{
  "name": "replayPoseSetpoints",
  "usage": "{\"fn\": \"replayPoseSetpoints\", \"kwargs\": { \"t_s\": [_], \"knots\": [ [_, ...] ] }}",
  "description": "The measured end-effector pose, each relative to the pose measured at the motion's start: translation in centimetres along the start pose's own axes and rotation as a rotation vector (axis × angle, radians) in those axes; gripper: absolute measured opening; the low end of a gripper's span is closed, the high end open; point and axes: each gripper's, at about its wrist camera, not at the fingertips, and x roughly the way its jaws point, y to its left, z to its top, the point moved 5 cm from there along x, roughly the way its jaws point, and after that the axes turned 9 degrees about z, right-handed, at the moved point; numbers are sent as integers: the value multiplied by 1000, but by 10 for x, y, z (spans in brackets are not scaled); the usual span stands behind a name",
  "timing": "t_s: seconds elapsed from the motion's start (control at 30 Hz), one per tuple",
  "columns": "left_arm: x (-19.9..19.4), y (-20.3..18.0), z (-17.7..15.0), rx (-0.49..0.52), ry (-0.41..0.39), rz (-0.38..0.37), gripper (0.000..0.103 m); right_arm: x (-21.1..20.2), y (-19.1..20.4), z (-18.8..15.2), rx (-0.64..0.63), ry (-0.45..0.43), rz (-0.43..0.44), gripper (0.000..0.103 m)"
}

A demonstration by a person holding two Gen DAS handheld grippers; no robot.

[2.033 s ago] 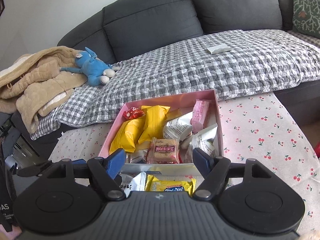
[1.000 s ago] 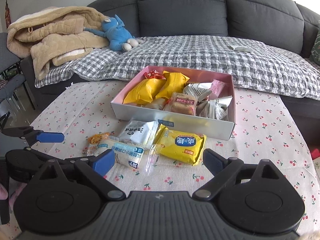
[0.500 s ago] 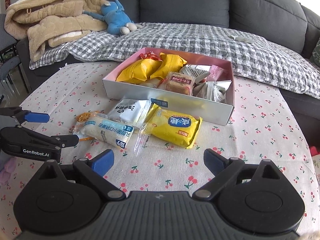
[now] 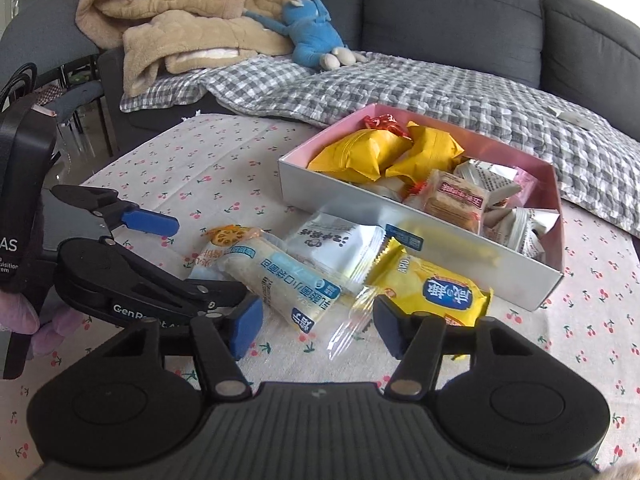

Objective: Organize snacks
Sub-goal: 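Grasp the orange biscuit packet with the left tool while the right tool grasps the white milk bun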

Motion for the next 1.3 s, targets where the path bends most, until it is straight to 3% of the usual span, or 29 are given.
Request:
{"fn": "replayPoseSetpoints", "kwargs": {
  "t_s": [0.2,0.43,0.53,0.6,0.67,0.83,0.93,1.1,1.3],
  "knots": [
    [5,19,-2,-59,35,49,91,7,-2,-1,21,9,36,42],
    [5,44,-2,-88,48,139,87,6,2,-5,54,70,87,38],
    [4,45,0,-81,39,114,87,2,6,0,29,53,67,39],
    [4,41,2,-68,25,95,87,1,8,4,2,31,46,57],
    [5,38,5,-60,17,72,87,3,10,6,-47,16,19,60],
    [4,35,16,-59,5,47,87,18,18,5,-138,54,28,60],
    [5,39,21,-82,15,20,87,25,23,3,-154,73,44,52],
    [13,49,25,-173,27,37,87,26,28,0,-148,82,71,42],
    [27,57,26,-289,29,52,81,11,24,-5,-99,124,85,40]
  ]
}}
